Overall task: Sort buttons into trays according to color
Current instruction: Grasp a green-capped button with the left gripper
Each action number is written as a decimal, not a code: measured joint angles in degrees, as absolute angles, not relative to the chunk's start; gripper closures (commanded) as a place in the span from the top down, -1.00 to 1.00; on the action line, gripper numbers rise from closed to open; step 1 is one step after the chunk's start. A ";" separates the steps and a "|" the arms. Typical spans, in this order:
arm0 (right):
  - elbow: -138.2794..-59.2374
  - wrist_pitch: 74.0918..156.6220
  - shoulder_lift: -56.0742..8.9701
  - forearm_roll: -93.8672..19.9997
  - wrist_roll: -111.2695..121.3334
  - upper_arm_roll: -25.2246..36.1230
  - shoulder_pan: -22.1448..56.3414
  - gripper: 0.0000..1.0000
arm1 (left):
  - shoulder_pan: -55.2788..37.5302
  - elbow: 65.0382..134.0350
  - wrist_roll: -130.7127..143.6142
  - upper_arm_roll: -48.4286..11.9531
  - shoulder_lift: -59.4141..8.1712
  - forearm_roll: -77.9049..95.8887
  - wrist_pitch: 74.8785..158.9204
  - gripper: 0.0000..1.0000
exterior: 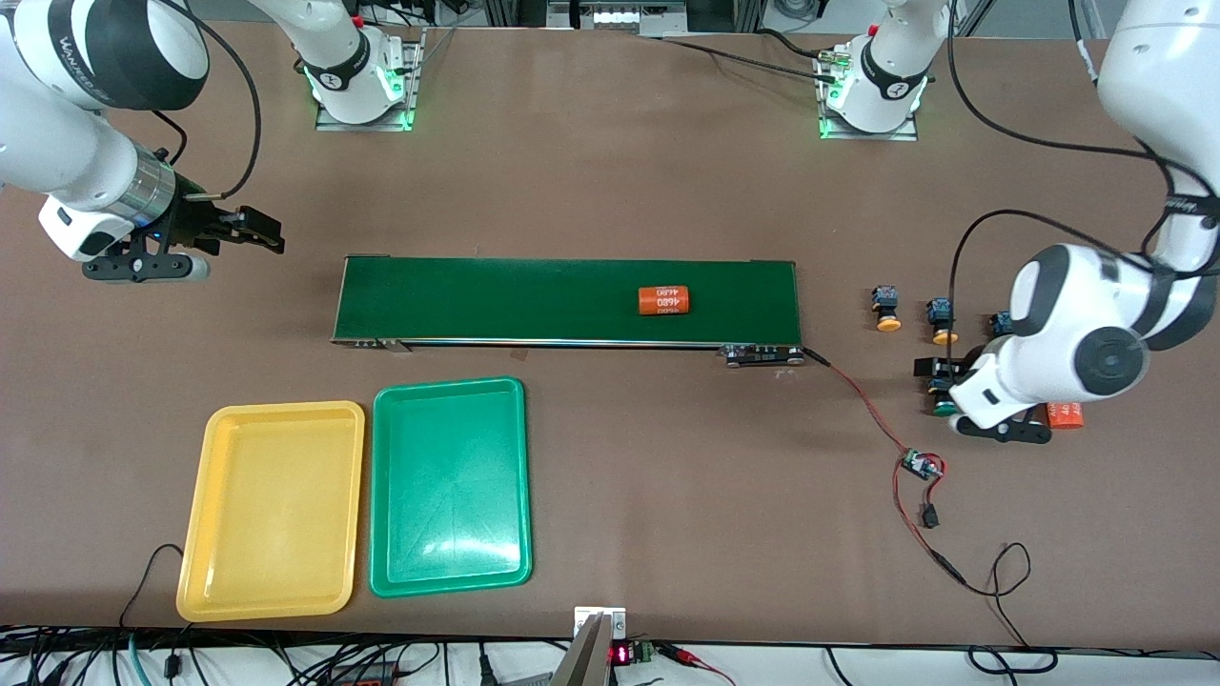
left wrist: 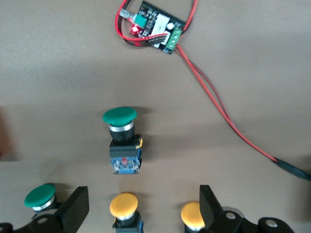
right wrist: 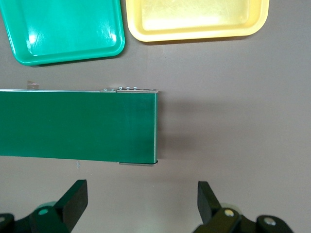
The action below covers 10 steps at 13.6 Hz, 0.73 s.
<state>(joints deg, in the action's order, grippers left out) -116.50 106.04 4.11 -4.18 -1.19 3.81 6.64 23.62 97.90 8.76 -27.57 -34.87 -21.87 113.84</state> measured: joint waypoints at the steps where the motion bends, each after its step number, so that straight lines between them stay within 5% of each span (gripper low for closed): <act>1: -116.49 106.04 4.11 -4.18 -0.47 3.92 6.22 1.00 | 23.77 97.31 9.44 -27.52 -35.87 -22.87 114.18 1.00; 10: -114.83 106.00 3.24 -4.19 1.78 4.08 5.40 1.00 | 30.64 102.31 0.40 -27.26 -39.87 -23.50 126.88 0.89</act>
